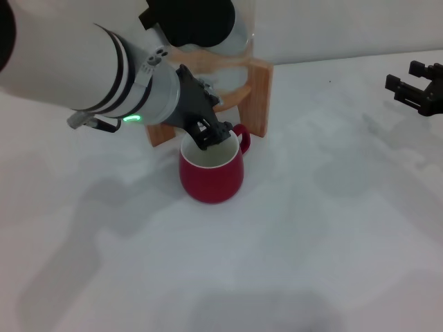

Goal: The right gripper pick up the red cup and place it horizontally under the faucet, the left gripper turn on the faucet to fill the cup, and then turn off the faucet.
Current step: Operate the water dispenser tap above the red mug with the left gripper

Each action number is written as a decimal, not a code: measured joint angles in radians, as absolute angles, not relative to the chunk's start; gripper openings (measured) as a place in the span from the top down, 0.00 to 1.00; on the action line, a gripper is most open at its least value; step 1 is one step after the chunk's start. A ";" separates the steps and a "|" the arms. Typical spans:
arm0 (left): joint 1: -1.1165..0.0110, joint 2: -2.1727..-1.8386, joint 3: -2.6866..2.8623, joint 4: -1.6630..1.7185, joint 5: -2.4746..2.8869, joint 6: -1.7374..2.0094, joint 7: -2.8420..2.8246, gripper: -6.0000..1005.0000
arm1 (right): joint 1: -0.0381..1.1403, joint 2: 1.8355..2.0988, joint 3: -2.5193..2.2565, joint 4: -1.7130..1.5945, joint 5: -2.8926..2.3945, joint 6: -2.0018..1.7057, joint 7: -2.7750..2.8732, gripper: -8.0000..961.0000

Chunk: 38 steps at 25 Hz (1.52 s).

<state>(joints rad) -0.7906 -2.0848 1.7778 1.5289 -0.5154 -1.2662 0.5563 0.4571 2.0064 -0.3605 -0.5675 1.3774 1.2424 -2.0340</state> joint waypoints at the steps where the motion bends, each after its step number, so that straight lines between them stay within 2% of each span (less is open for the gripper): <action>1: -0.793 -2.085 1.778 1.522 -0.515 -1.263 0.556 0.60 | 0.457 2.006 -0.360 -0.568 1.377 1.242 -2.034 0.38; 38: -0.840 -2.086 1.778 1.458 -0.516 -1.221 0.566 0.60 | 0.454 2.008 -0.360 -0.568 1.378 1.230 -2.035 0.38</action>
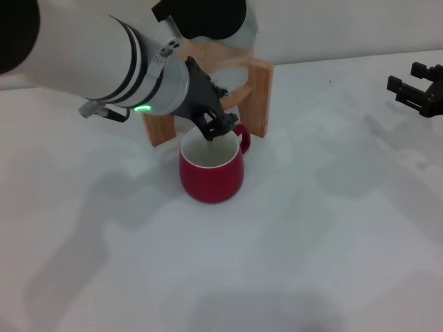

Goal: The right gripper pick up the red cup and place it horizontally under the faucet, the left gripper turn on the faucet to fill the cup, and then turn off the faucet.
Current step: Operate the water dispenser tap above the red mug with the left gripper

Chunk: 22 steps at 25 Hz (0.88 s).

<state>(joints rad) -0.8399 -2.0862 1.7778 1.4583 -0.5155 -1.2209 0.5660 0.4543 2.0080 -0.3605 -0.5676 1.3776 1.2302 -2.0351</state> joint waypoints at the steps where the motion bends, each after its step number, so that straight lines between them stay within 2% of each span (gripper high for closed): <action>1: -0.840 -2.086 1.778 1.458 -0.516 -1.221 0.566 0.60 | 0.454 2.008 -0.360 -0.568 1.378 1.230 -2.035 0.38; 22: -0.856 -2.086 1.773 1.418 -0.479 -1.196 0.559 0.60 | 0.452 2.009 -0.360 -0.568 1.375 1.230 -2.036 0.38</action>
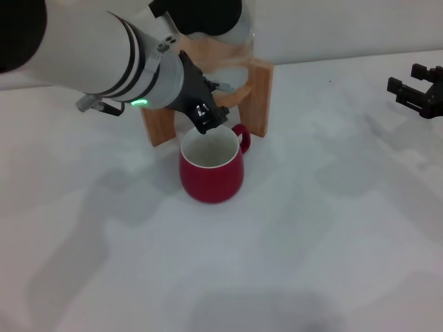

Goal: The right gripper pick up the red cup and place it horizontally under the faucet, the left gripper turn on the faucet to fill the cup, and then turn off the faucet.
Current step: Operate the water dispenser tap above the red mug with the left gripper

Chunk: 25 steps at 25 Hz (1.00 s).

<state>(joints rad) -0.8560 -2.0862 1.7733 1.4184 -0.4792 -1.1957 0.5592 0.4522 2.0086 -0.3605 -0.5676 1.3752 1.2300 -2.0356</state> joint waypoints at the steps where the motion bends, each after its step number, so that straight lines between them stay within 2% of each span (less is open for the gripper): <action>1: -0.856 -2.086 1.775 1.420 -0.479 -1.196 0.561 0.60 | 0.452 2.008 -0.360 -0.568 1.375 1.230 -2.036 0.38; 25: -0.855 -2.086 1.824 1.465 -0.494 -1.198 0.566 0.60 | 0.454 2.006 -0.360 -0.568 1.378 1.211 -2.036 0.38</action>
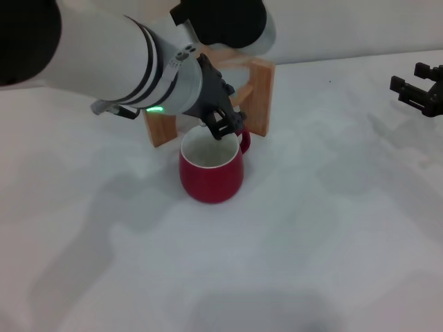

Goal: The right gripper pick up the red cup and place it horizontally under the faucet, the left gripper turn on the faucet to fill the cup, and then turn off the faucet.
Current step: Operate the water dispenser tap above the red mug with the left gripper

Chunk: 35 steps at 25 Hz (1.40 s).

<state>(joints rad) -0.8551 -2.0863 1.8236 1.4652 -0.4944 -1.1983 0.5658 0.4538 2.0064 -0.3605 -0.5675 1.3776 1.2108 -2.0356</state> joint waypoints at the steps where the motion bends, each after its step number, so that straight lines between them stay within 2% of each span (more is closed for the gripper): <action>1: -0.855 -2.086 1.825 1.465 -0.494 -1.197 0.566 0.60 | 0.454 2.006 -0.360 -0.565 1.378 1.210 -2.036 0.38; 35: -0.854 -2.086 1.868 1.473 -0.452 -1.174 0.565 0.60 | 0.452 2.005 -0.360 -0.555 1.377 1.206 -2.040 0.38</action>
